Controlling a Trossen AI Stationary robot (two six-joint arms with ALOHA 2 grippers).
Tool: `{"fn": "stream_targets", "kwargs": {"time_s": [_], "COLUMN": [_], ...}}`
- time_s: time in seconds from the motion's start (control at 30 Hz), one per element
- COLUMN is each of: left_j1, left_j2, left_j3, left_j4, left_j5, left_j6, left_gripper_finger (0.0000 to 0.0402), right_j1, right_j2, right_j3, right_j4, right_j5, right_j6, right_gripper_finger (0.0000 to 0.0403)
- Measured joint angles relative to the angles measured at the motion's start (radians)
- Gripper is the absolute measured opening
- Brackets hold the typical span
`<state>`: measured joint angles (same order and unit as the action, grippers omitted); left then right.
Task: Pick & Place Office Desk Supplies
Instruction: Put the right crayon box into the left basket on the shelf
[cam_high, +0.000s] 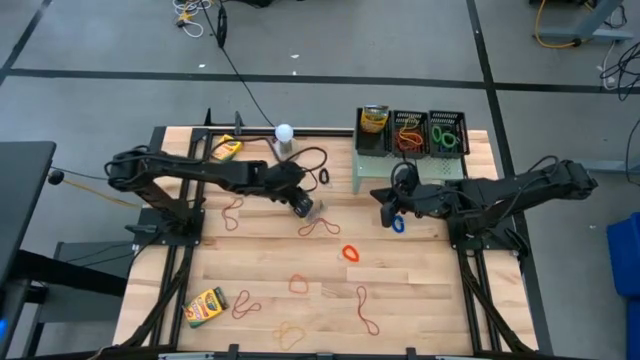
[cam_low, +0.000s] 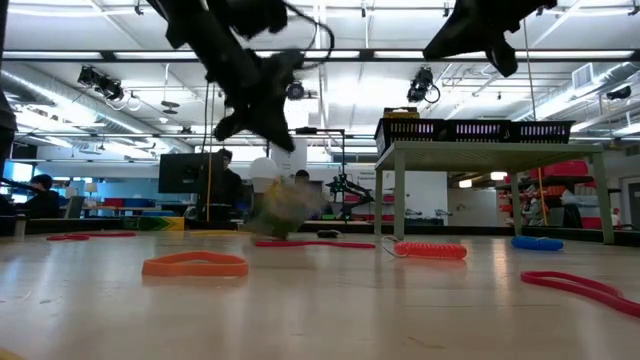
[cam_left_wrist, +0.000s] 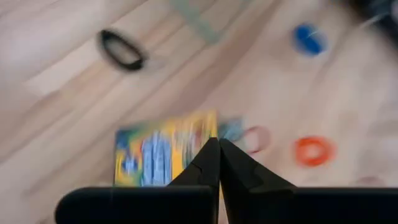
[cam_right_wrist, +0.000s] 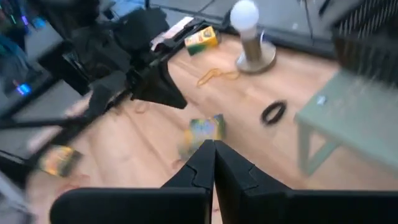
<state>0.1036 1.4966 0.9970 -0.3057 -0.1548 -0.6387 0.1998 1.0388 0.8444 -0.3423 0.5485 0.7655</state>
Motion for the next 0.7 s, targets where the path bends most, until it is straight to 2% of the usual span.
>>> {"fn": "stream_targets", "kwargs": {"time_s": [0.23, 0.37, 0.53, 0.7], "left_j1": [-0.068, -0.079, 0.005, 0.124], "left_j2": [-0.015, -0.008, -0.009, 0.023], "left_j3": [0.001, 0.001, 0.0, 0.001], "left_j4": [0.145, 0.08, -0.069, -0.153], "left_j5": [0.034, 0.04, 0.088, 0.183], "left_j6": [-0.059, 0.0, 0.085, 0.181], "left_gripper_finger": [0.0004, 0.0022, 0.0076, 0.0122], "right_j1": [0.084, 0.111, 0.125, 0.125], "right_j2": [0.044, 0.074, 0.097, 0.096], "right_j3": [0.0, 0.0, 0.0, 0.0], "right_j4": [-0.001, -0.018, -0.005, 0.004], "right_j5": [0.0, 0.001, 0.0, 0.001], "right_j6": [0.284, 0.369, 0.378, 0.35], "right_gripper_finger": [0.0016, 0.0038, 0.0067, 0.0077]}}
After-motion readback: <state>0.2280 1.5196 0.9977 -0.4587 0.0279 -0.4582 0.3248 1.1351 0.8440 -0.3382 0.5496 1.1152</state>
